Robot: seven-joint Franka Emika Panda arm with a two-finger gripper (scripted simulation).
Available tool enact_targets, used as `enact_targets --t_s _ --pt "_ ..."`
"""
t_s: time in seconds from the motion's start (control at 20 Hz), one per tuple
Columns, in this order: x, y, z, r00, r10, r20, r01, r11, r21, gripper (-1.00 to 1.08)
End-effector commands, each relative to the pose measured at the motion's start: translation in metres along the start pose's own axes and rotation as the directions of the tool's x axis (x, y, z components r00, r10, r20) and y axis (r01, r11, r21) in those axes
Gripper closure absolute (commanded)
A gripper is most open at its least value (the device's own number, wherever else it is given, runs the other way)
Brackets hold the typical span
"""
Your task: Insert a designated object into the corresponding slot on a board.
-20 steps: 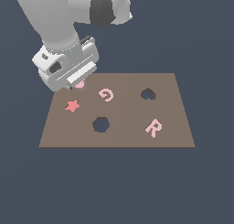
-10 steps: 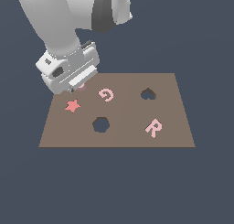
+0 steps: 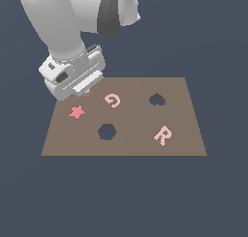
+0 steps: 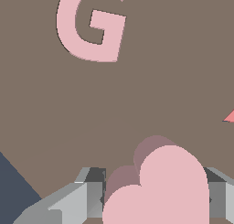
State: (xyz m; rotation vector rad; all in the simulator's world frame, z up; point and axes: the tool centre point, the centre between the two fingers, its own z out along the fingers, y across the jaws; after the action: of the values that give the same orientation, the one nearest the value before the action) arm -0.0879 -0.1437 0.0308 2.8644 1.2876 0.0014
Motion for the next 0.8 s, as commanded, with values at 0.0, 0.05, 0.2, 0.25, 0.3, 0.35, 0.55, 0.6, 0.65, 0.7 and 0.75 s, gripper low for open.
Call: enact_targets --t_s 0.0,0.05,0.2,0.25,0.3,0.35,0.55,0.6,0.65,0.7,0.75 --pt "0.0001 -0.0006 0.0009 1.000 0.000 0.000 0.000 1.000 0.001 1.08" --pt "0.0001 -0.0006 0.0009 1.000 0.000 0.000 0.000 1.000 0.001 1.08" --pt "0.0002 -0.0002 -0.0022 1.000 0.000 0.000 0.000 1.000 0.001 1.08" --pt "0.0004 -0.0002 -0.0037 1.000 0.000 0.000 0.000 1.000 0.001 1.08" --pt "0.0004 -0.0002 -0.0044 1.000 0.000 0.000 0.000 1.000 0.001 1.08" --pt "0.0002 -0.0004 -0.0028 1.000 0.000 0.000 0.000 1.000 0.001 1.08" --pt "0.0003 -0.0021 -0.0027 1.000 0.010 0.001 -0.010 1.000 0.002 1.08" --pt "0.0004 -0.0031 -0.0027 1.000 0.015 0.001 -0.015 1.000 0.001 1.08" --pt "0.0005 -0.0043 -0.0027 1.000 0.022 0.001 -0.022 1.000 0.001 1.08" --pt "0.0007 -0.0057 -0.0028 1.000 0.030 0.001 -0.030 1.000 0.001 1.08" --pt "0.0009 -0.0073 -0.0028 0.999 0.040 0.001 -0.040 0.999 0.001 1.08"
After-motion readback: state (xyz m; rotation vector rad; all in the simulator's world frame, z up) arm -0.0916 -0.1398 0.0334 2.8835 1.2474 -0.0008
